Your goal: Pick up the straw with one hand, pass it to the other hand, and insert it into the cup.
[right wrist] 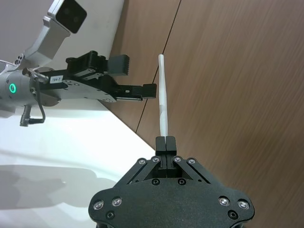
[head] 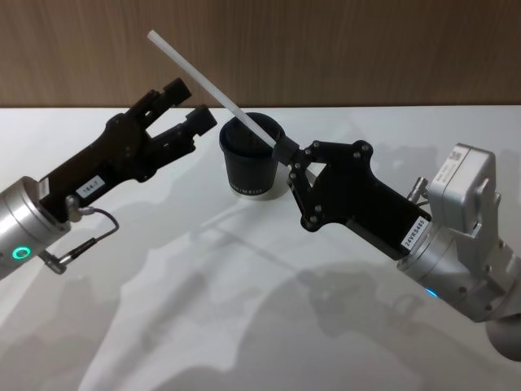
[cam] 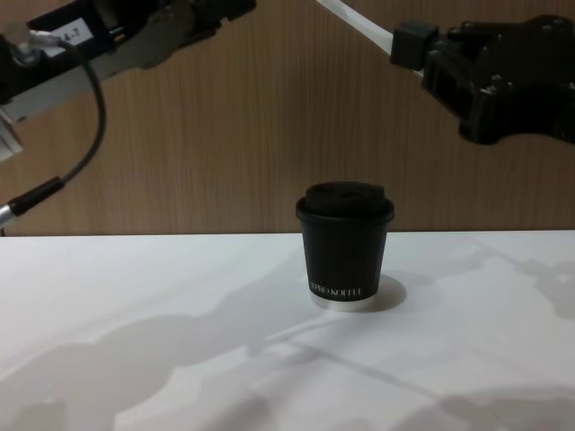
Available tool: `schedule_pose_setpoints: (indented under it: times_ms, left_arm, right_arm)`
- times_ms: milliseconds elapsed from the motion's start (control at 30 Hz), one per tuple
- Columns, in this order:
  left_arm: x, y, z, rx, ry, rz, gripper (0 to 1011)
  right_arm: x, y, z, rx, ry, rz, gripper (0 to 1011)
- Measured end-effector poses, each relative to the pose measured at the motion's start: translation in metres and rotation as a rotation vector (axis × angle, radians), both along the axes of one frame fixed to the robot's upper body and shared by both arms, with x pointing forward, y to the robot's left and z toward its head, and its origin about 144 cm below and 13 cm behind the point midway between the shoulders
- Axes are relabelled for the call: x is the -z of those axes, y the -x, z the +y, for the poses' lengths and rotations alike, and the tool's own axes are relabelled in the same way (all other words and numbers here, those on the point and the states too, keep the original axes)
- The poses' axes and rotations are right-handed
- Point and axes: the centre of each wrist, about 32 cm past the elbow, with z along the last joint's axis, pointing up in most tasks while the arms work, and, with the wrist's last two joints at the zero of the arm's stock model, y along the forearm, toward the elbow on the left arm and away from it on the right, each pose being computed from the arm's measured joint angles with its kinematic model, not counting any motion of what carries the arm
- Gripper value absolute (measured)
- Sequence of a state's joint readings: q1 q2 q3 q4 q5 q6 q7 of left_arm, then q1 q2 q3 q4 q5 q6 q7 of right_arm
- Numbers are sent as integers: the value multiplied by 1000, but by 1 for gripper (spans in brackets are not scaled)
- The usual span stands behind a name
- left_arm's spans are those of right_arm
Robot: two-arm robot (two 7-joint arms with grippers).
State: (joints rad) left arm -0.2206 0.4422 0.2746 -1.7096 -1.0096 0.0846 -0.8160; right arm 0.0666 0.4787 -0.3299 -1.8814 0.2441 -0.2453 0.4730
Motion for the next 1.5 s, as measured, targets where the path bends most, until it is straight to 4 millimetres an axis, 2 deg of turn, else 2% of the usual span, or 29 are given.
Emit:
schedule_pose_setpoints:
  times_ms: [233, 467, 1500]
  left_arm:
    - [1, 3, 9, 16, -1, 0, 1000]
    - [3, 4, 9, 7, 20, 13, 1000]
    - [8, -5, -33, -8, 125, 76, 1000]
  right_arm:
    - [0, 0, 0, 0, 0, 0, 5]
    - [0, 0, 0, 0, 0, 0, 5]
    - [0, 0, 0, 0, 0, 0, 4]
